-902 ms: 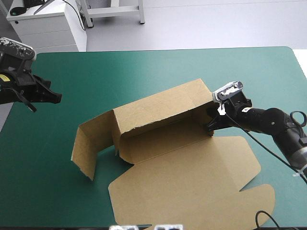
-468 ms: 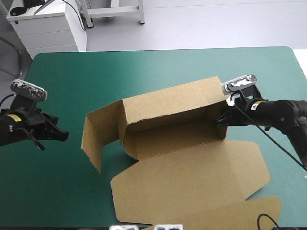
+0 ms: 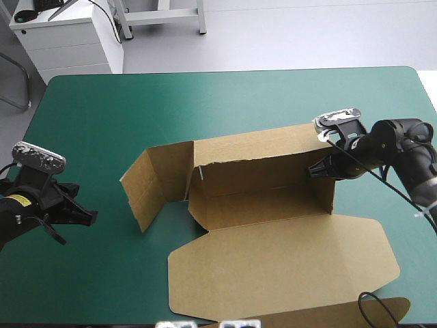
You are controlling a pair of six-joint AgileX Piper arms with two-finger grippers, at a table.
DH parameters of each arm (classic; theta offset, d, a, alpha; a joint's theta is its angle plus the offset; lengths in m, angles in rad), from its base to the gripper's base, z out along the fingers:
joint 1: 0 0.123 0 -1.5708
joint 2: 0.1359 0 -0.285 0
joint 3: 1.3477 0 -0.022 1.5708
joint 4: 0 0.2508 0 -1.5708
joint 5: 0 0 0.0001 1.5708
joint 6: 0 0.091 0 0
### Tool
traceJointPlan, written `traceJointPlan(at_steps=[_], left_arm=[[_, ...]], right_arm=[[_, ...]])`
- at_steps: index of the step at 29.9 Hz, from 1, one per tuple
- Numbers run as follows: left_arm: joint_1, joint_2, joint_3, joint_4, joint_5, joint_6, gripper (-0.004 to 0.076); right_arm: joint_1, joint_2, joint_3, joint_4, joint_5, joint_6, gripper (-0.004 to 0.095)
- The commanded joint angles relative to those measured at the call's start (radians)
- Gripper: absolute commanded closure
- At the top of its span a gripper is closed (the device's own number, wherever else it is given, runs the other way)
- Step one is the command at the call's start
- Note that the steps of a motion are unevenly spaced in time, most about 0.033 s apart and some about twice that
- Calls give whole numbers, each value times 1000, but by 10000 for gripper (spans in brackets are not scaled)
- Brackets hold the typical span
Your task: Fold the box
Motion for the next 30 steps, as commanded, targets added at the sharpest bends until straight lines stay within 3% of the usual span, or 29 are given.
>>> traceJointPlan(at_steps=[1, 22, 25, 30], left_arm=[[-1, -8, -23, -15, -60, -9, 731], [-1, -8, -23, 11, -78, -9, 731], [-1, -8, -23, 11, -78, -9, 731], [-1, -8, -23, 9, -88, -9, 731]], right_arm=[[-3, 30, -53, 42, 17, 1, 926], [-3, 342, -290, 32, -17, 26, 921], [-3, 384, -309, 37, -26, 26, 840], [-3, 419, -330, 52, -70, 8, 462]])
